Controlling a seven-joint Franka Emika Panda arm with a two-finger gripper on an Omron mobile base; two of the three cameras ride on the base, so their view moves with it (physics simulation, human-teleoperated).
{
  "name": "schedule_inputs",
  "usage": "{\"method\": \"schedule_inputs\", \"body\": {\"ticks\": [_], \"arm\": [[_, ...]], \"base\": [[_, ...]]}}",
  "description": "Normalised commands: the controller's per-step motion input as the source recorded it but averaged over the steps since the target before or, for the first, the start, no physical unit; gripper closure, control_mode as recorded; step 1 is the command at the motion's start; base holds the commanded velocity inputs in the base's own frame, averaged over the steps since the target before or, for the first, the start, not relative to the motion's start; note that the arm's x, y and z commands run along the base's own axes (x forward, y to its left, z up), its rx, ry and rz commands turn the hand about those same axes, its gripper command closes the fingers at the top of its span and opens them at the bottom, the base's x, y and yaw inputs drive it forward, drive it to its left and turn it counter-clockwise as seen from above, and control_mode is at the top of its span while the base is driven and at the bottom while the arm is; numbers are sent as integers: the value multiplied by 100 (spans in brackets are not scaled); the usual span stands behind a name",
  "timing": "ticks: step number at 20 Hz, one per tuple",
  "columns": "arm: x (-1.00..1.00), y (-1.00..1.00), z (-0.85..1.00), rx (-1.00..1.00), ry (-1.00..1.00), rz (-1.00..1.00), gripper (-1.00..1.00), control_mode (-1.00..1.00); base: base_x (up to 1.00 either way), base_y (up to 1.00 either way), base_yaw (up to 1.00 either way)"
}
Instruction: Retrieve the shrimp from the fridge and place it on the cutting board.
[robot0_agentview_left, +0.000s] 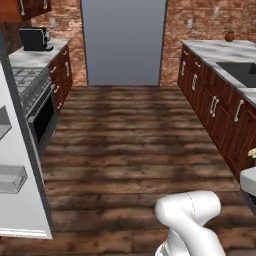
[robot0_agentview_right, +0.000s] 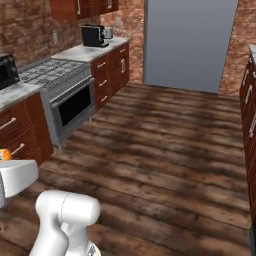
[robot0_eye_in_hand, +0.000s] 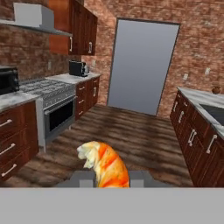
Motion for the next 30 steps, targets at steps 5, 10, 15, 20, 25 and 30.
{"method": "schedule_inputs", "body": {"ticks": [5, 10, 15, 20, 25, 30], "arm": [[0, 0, 0, 0, 0, 0, 100, 100], [0, 0, 0, 0, 0, 0, 100, 100], [0, 0, 0, 0, 0, 0, 100, 100], [0, 0, 0, 0, 0, 0, 100, 100], [0, 0, 0, 0, 0, 0, 100, 100], [0, 0, 0, 0, 0, 0, 100, 100]], "base": [[100, 32, -38], [100, 40, -23], [100, 57, -11], [94, 45, 22], [18, 3, 63], [-2, 0, 57]]}}
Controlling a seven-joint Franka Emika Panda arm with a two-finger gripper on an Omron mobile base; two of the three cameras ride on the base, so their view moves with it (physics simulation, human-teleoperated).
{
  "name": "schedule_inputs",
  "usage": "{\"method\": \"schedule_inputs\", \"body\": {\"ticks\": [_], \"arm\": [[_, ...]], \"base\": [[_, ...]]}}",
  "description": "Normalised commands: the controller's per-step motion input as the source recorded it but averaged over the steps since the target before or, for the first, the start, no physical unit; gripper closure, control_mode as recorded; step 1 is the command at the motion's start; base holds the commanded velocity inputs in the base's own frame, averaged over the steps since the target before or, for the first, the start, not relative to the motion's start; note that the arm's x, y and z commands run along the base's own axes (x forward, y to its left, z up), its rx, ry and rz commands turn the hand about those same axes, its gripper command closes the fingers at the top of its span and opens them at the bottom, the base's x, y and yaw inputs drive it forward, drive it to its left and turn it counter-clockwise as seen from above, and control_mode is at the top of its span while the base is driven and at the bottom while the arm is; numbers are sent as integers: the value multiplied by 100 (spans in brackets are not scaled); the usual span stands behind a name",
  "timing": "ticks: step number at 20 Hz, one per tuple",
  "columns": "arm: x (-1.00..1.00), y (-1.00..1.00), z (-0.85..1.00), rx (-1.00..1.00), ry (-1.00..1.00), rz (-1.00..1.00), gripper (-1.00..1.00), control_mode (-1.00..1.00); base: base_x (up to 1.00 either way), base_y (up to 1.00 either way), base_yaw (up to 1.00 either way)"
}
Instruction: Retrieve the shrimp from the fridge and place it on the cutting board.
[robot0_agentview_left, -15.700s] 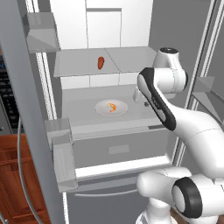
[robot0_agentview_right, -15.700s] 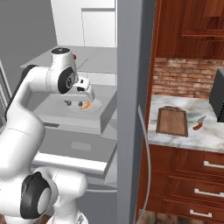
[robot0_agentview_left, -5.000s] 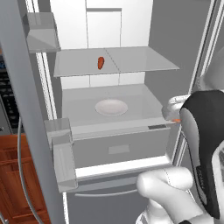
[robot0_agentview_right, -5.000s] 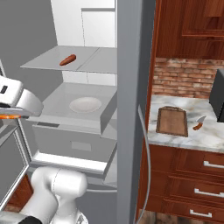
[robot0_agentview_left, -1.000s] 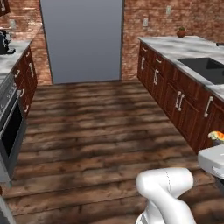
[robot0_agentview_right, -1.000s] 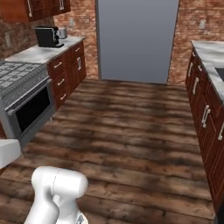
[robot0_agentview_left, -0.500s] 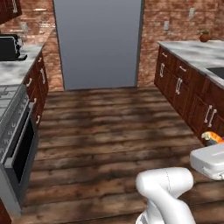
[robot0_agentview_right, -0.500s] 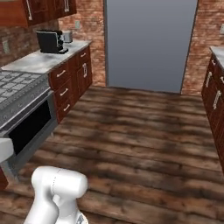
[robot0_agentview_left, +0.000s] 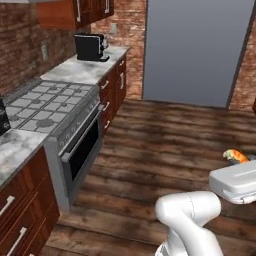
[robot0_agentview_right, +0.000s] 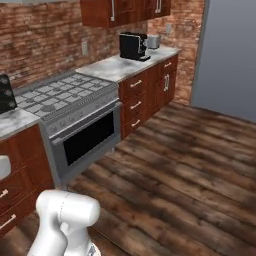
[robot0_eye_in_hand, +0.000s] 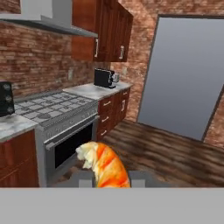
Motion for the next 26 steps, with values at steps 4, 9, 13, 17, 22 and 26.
{"method": "schedule_inputs", "body": {"ticks": [4, 9, 13, 17, 22, 26], "arm": [[0, 0, 0, 0, 0, 0, 100, 100], [0, 0, 0, 0, 0, 0, 100, 100], [0, 0, 0, 0, 0, 0, 100, 100], [0, 0, 0, 0, 0, 0, 100, 100], [0, 0, 0, 0, 0, 0, 100, 100], [0, 0, 0, 0, 0, 0, 100, 100]], "base": [[-32, 0, 62], [-48, -7, 62], [-35, -3, 43], [-1, 0, 36], [72, -36, 20], [100, -33, 23]]}}
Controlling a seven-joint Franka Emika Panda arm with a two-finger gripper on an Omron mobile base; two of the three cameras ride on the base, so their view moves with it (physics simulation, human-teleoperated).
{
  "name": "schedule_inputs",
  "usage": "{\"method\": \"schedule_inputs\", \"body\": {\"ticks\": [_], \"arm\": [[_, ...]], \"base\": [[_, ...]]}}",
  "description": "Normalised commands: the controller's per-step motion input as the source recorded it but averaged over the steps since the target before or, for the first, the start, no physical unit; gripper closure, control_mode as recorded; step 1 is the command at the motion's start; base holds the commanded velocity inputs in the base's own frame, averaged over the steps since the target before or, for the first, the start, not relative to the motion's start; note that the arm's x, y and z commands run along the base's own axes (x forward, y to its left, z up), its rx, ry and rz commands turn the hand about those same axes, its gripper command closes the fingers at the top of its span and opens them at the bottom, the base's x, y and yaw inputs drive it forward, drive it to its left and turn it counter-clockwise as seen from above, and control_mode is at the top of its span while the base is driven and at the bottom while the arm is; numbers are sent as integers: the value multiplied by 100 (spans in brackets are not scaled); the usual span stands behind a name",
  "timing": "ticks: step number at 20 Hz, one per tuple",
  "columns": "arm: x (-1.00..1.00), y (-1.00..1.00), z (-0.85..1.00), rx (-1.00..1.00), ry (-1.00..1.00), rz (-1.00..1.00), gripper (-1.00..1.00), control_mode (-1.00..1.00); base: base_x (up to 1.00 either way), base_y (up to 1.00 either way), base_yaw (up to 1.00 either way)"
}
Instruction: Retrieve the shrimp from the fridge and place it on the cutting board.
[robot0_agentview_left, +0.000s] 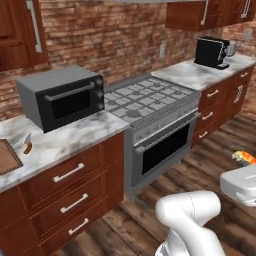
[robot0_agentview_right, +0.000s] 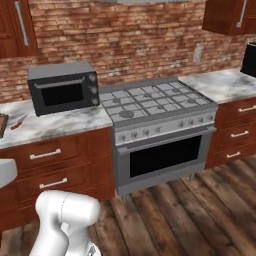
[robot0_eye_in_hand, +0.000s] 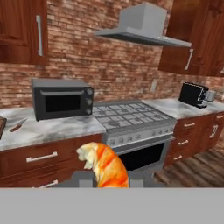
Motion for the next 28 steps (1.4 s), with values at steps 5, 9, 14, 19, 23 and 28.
{"method": "schedule_inputs", "body": {"ticks": [5, 9, 14, 19, 23, 28], "arm": [[0, 0, 0, 0, 0, 0, 100, 100], [0, 0, 0, 0, 0, 0, 100, 100], [0, 0, 0, 0, 0, 0, 100, 100], [0, 35, 1, -4, 8, 5, 100, -100], [0, 97, 20, -17, 45, 14, 100, -100], [0, 83, 3, -14, 51, 16, 100, -100]], "base": [[96, 28, 14], [67, 94, 4], [46, 100, 1], [10, 54, 5], [0, 0, 0], [0, 0, 0]]}}
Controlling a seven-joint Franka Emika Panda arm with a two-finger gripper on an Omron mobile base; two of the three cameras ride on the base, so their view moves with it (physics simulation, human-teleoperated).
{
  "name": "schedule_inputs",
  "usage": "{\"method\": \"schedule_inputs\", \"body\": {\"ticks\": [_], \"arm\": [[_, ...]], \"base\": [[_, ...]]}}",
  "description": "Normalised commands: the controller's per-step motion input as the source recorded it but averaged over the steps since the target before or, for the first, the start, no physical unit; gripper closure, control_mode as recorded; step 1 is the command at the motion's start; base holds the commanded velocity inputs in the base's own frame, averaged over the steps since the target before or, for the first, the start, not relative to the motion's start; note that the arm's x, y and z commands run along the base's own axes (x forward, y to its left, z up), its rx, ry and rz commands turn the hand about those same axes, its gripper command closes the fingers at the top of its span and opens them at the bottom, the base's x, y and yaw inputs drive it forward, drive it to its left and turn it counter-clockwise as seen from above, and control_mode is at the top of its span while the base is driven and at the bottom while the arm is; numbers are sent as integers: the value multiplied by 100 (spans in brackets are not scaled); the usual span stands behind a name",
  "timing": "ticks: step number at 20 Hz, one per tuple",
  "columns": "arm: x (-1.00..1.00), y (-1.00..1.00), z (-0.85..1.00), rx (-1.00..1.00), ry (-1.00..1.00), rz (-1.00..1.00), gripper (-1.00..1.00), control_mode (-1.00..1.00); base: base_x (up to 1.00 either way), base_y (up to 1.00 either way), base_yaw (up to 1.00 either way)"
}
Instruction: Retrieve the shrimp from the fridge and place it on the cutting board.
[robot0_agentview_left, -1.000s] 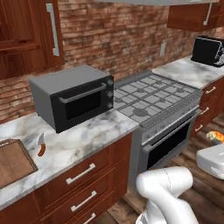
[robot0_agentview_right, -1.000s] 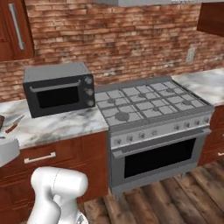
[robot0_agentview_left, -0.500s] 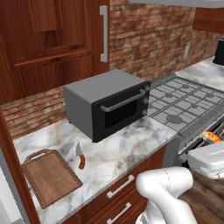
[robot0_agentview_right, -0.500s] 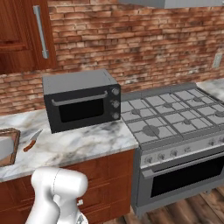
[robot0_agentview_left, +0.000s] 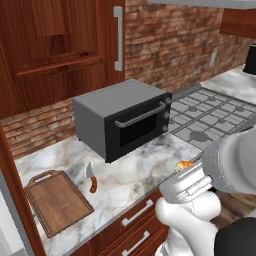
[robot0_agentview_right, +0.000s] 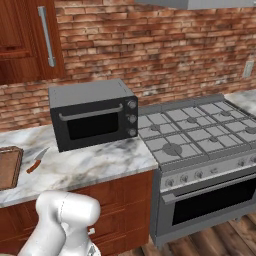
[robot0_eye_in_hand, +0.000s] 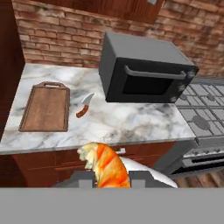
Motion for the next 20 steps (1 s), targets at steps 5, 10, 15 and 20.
{"method": "schedule_inputs", "body": {"ticks": [5, 10, 15, 20], "arm": [[1, 42, -21, -6, 41, 16, 100, -100], [5, 19, -36, 0, 10, 3, 100, -100], [27, 22, -67, 0, 8, 1, 100, -100], [59, 44, -60, 0, 4, 0, 100, -100]], "base": [[0, 0, 0], [0, 0, 0], [0, 0, 0], [0, 0, 0]]}}
